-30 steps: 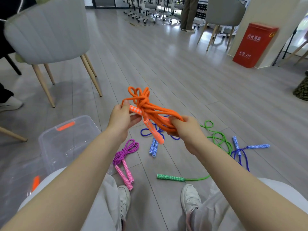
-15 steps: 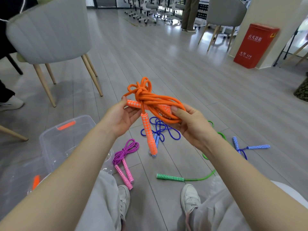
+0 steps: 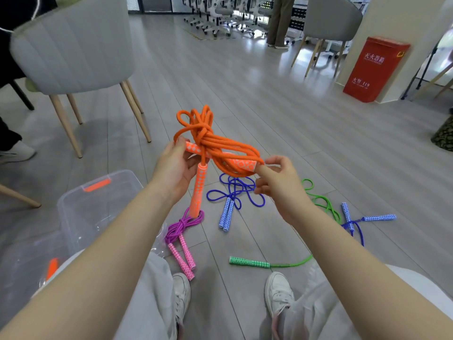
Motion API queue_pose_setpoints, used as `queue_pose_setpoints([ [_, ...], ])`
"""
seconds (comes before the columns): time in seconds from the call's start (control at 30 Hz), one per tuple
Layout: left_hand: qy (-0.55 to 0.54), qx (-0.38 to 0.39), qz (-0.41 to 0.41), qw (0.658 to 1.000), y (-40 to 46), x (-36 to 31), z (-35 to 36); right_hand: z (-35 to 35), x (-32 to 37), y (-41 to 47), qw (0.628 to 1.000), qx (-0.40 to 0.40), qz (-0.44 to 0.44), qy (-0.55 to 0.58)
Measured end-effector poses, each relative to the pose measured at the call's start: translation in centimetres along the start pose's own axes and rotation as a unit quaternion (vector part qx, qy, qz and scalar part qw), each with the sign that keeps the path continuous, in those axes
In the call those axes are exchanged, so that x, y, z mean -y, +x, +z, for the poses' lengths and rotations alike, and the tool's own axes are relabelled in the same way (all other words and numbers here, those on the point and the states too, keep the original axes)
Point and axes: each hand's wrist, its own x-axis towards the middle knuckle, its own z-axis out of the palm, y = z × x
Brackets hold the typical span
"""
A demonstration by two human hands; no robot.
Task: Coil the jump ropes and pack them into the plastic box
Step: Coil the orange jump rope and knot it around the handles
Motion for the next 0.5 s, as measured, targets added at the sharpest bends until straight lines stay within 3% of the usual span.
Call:
queue_pose_setpoints([
  [0.17, 0.038, 0.015, 0.024, 0.999, 0.0, -0.6, 0.0, -0.4, 0.7, 0.1, 0.991, 0.069, 0.043, 0.106],
  [0.3, 0.081, 0.048, 0.022, 0.995, -0.2, -0.7, -0.2, -0.1, 0.4, -0.3, 0.993, 0.091, 0.039, 0.071],
  [0.5, 0.16, 0.099, 0.048, 0.981, -0.7, -0.3, 0.1, 0.3, -0.6, -0.4, 0.995, 0.061, 0.055, 0.057],
])
